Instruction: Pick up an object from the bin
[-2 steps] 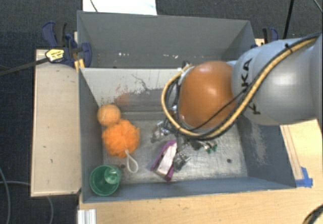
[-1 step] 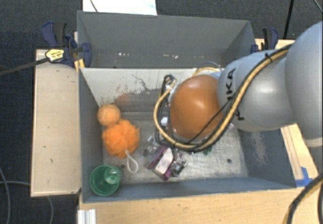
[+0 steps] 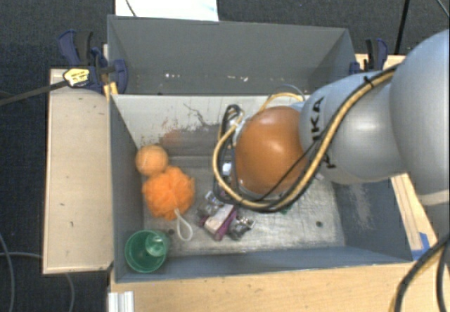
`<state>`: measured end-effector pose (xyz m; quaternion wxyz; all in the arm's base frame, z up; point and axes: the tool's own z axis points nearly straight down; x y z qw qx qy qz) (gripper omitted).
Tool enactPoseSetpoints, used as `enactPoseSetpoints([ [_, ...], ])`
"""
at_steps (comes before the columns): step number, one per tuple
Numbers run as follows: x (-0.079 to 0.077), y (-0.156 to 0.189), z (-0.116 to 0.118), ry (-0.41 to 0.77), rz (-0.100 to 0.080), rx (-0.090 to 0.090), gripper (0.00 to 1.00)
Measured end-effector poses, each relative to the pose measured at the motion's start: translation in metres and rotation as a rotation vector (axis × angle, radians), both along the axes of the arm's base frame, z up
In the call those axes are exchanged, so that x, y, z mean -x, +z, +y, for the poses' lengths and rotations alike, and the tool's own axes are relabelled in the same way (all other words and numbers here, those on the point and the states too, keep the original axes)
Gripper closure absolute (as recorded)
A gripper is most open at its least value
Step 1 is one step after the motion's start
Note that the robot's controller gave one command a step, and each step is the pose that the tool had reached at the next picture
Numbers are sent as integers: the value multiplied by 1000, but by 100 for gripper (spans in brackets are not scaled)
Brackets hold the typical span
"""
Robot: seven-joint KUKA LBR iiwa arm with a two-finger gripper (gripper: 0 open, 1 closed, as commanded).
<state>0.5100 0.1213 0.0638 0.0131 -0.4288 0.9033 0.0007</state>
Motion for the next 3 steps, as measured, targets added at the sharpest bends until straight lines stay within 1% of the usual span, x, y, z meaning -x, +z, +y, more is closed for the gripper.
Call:
enactPoseSetpoints([
  [1, 0, 2, -1, 4, 0, 0, 100],
  [2, 2, 9, -1, 2, 7, 2, 100],
  [3, 3, 22, -2, 2, 18, 8, 100],
])
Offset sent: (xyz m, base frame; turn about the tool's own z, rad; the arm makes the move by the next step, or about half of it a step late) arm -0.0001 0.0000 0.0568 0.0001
